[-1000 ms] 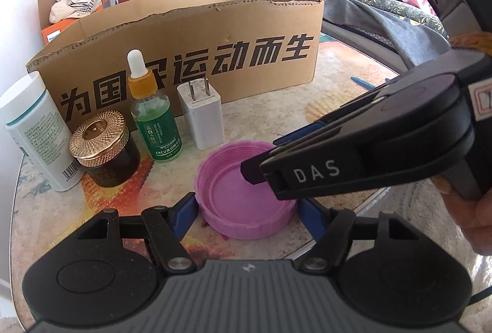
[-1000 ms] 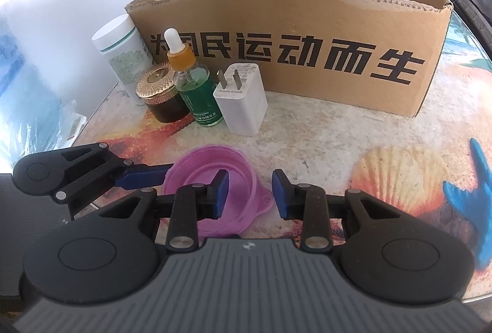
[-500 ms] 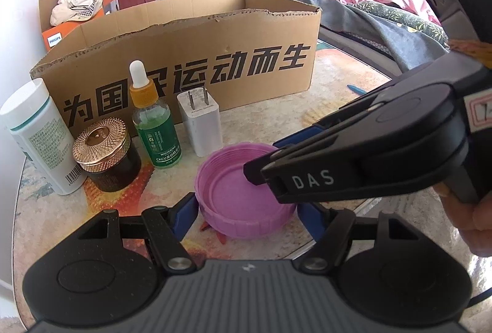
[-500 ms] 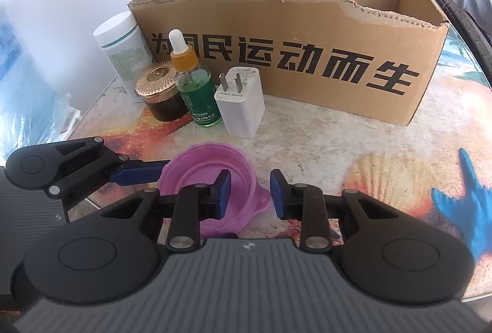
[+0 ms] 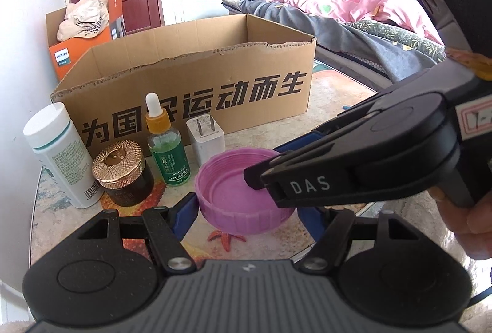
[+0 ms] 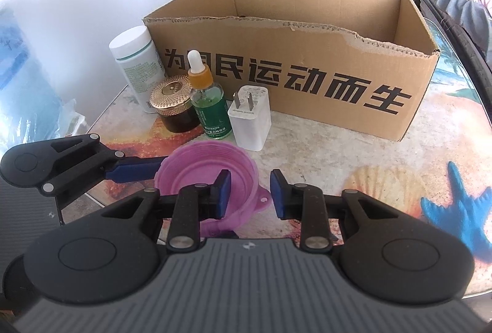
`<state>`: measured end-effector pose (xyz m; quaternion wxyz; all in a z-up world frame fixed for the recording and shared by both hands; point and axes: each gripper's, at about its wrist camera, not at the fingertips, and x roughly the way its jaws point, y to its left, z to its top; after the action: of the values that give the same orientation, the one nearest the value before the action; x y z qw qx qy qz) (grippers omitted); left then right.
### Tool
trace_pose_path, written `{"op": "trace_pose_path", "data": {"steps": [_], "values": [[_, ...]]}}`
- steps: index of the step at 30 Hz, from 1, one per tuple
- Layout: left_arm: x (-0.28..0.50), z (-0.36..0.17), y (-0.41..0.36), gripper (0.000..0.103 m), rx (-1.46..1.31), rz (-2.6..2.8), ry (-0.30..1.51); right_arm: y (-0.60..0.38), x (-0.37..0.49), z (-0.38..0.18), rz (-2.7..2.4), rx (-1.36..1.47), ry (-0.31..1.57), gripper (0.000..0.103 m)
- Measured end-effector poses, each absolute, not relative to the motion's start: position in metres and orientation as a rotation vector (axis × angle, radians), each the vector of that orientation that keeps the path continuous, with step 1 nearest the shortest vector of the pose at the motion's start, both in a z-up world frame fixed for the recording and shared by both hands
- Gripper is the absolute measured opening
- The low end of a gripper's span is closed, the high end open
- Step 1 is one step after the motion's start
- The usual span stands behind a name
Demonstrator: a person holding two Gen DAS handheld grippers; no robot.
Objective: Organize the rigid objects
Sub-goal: 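Carry the pink bowl into the box and open the right tool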
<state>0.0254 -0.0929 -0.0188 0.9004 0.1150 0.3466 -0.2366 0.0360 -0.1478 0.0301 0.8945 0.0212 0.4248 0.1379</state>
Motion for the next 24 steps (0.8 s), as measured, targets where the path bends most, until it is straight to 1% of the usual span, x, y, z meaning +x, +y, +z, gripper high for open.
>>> {"op": "trace_pose_path", "data": {"steps": [4, 8, 16, 20, 24], "values": [[0.023, -0.001, -0.087, 0.072, 0.229, -0.482, 0.674, -0.145, 0.034, 0.049, 0.292, 0.035, 0.841, 0.027], [0.026, 0.027, -0.08, 0.072, 0.216, -0.473, 0.621, -0.14, 0.037, 0.079, 0.303, 0.019, 0.775, 0.027], [0.064, 0.092, -0.076, 0.072, 0.215, -0.455, 0.532, -0.139, 0.07, 0.152, 0.331, -0.058, 0.637, 0.027], [0.107, 0.112, -0.079, 0.072, 0.207, -0.474, 0.558, -0.148, 0.111, 0.172, 0.342, -0.059, 0.648, 0.029], [0.164, 0.113, -0.084, 0.072, 0.205, -0.495, 0.658, -0.162, 0.165, 0.171, 0.359, -0.022, 0.735, 0.032]]}}
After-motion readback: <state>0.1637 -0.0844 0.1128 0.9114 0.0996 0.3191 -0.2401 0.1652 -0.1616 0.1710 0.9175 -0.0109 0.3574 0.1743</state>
